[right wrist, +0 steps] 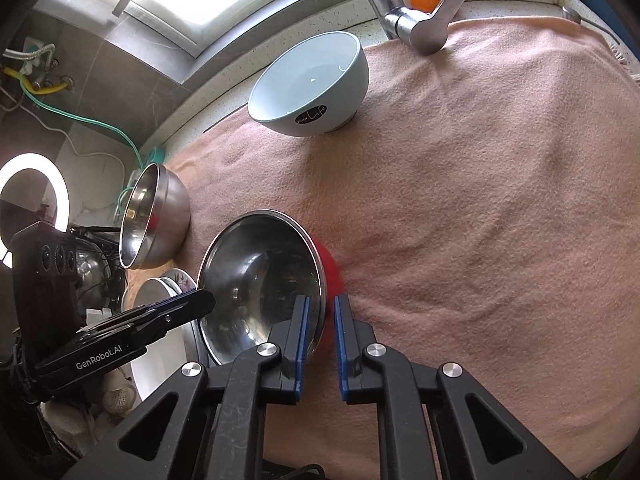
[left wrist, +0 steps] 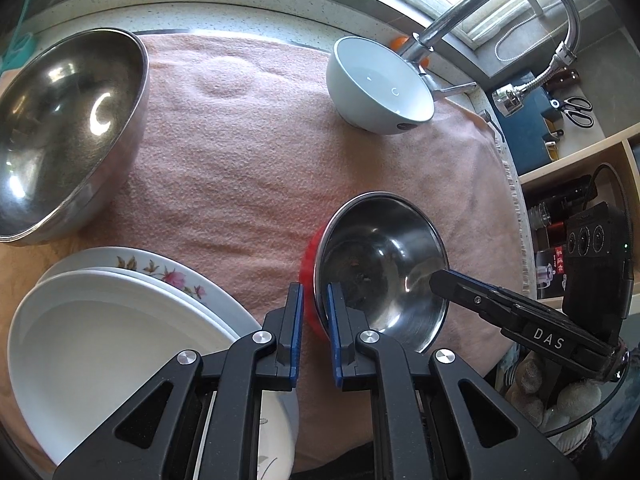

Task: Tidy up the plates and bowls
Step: 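Lower the steel bowl toward the other steel bowl with both tools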

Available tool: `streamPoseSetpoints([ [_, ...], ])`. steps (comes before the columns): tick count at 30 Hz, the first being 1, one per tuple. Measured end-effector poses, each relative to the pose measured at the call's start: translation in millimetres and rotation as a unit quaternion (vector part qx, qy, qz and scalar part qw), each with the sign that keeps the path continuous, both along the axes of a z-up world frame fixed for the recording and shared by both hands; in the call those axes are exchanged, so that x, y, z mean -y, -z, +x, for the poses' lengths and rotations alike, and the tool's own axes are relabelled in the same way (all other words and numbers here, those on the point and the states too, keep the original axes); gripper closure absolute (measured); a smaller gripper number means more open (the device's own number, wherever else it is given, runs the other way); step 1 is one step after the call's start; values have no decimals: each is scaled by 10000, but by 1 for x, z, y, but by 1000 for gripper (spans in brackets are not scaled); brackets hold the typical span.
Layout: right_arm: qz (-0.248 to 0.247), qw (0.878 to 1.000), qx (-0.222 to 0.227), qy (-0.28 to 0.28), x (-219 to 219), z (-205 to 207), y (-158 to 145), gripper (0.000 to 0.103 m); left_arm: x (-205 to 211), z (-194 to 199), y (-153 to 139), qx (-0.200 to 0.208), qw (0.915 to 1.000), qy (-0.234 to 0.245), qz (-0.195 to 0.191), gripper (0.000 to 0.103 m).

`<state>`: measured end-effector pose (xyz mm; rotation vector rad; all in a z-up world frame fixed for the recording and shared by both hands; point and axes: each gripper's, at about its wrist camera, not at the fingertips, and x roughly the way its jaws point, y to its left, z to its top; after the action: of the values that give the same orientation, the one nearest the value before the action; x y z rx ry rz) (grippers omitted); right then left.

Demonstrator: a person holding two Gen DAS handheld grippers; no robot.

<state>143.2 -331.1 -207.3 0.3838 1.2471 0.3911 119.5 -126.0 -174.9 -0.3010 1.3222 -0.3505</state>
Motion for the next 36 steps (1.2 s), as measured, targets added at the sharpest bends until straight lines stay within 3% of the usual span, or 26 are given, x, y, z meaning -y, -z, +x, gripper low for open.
streamPoseSetpoints([
  [22,-26,10000,-9,86,-1,1,-4,95,1,1,-5,107,9999,61,20,95],
  [36,-20,9998,196,-20,-16,4,-31,95,-22,1,-31,393,9990,-156,-147,95],
])
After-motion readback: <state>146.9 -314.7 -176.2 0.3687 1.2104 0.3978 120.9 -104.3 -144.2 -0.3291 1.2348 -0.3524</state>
